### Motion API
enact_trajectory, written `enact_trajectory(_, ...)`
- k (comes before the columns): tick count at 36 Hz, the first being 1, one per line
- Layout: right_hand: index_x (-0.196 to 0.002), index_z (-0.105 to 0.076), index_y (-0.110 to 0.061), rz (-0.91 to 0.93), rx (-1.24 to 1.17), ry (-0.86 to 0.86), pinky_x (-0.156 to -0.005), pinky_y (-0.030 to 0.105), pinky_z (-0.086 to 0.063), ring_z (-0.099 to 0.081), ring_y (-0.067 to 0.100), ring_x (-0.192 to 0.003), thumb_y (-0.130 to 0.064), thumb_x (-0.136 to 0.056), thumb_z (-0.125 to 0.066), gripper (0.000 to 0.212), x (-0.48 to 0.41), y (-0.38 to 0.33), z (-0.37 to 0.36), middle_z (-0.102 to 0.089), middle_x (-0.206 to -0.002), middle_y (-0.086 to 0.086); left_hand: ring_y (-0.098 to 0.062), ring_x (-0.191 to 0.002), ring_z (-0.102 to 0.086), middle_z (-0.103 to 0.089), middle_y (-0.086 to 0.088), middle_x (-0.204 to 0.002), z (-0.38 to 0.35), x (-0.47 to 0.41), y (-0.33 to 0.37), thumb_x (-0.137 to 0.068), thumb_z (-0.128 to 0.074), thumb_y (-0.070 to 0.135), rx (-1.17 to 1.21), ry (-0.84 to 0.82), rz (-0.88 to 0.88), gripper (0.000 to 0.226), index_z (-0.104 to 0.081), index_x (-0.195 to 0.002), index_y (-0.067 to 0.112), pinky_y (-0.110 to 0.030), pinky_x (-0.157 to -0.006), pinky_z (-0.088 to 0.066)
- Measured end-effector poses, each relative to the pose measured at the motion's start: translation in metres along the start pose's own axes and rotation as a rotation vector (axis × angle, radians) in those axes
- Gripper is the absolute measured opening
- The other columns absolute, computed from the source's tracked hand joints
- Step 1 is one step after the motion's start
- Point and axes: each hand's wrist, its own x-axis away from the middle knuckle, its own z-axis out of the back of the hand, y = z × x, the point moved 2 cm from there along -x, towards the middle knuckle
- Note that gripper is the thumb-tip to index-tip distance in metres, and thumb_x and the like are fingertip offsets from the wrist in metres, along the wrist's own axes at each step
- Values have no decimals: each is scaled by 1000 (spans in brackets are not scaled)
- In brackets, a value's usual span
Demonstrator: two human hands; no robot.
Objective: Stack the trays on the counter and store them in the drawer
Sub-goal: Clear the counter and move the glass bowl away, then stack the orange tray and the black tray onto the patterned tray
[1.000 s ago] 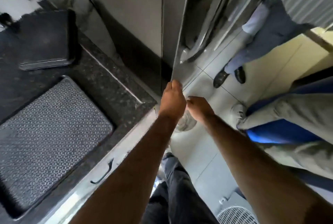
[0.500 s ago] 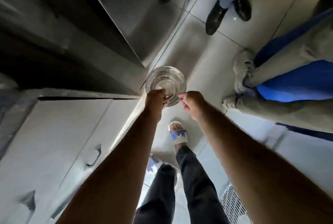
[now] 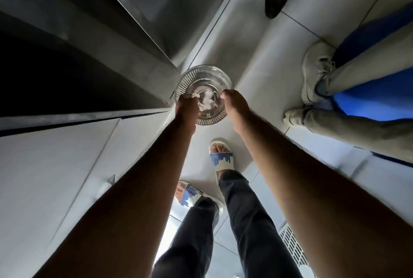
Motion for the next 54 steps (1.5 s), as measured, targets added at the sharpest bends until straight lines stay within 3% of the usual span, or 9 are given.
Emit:
enact_trajectory(3, -130, -54, -3, 235, 476, 95, -95, 37, -48, -57, 35, -122, -26, -97, -48, 40, 24, -13, 13, -60, -131, 21, -39, -103, -62, -67, -25, -110, 7, 22, 13, -95, -46, 17, -275, 26, -136, 31, -62, -113, -1, -39, -81, -49)
enact_trajectory(8, -153, -25, -6, 540, 1022, 151, -117, 50, -32, -20, 27, -153, -42, -101, -42, 66, 83, -40, 31, -28, -161, 12, -32, -126, -53, -59, -18, -135, 36, 77, 41, -100, -50, 27, -541, 65, -425, 40, -54, -132, 4, -31, -103, -35)
enact_trajectory(13, -159, -7, -9, 636, 1159, 171, -125, 50, -15, -5, 23, -157, -45, -104, -33, 71, 173, -82, 51, -8, -169, 9, -34, -140, -37, -42, -20, -149, 81, 158, 66, -101, -47, 32, -731, 96, -555, 53, -39, -145, 2, -43, -115, -31)
enact_trajectory(20, -160, -3, -9, 816, 1217, 217, -126, 49, -12, 0, 23, -158, -53, -103, -28, 75, 300, -143, 63, -3, -170, 8, -26, -153, -9, -18, -12, -164, 157, 288, 123, -99, -45, 46, -727, 202, -804, 71, -22, -155, 8, -38, -122, -14)
enact_trajectory(25, -159, 7, -12, 951, 1270, 214, -127, 47, -4, 8, 20, -157, -57, -102, -22, 79, 372, -199, 54, 7, -170, 5, -26, -154, -6, -16, -14, -165, 233, 354, 158, -100, -40, 49, -845, 349, -966, 75, -18, -155, 3, -39, -125, -10)
enact_trajectory(33, -159, 1, -11, 1216, 1318, 247, -126, 50, -14, 0, 22, -157, -57, -101, -28, 79, 466, -277, -27, -1, -170, 7, -25, -154, -4, -13, -12, -166, 369, 398, 140, -96, -32, 61, -799, 580, -817, 86, -9, -157, 5, -42, -125, -11)
enact_trajectory(43, -160, -6, -9, 1439, 1476, 119, -126, 49, -16, -3, 21, -158, -58, -100, -33, 82, 522, -300, -165, -6, -170, 7, -23, -154, 4, -1, -9, -167, 505, 404, 62, -95, -25, 66, -748, 732, -569, 88, -2, -157, 8, -44, -125, -4)
enact_trajectory(49, -160, -3, -9, 1454, 1516, -13, -127, 45, -14, -2, 21, -158, -63, -97, -32, 88, 517, -309, -228, -4, -170, 8, -22, -154, 7, 2, -7, -167, 573, 399, 11, -93, -27, 69, -658, 796, -385, 92, 0, -157, 9, -45, -124, -3)
enact_trajectory(54, -160, 4, -13, 1304, 1510, -187, -128, 45, -12, 5, 15, -157, -84, -82, -37, 113, 494, -308, -255, 3, -170, 2, -22, -154, 7, 4, -5, -167, 606, 387, -47, -89, -30, 74, -577, 775, -149, 97, 2, -158, 12, -50, -124, -3)
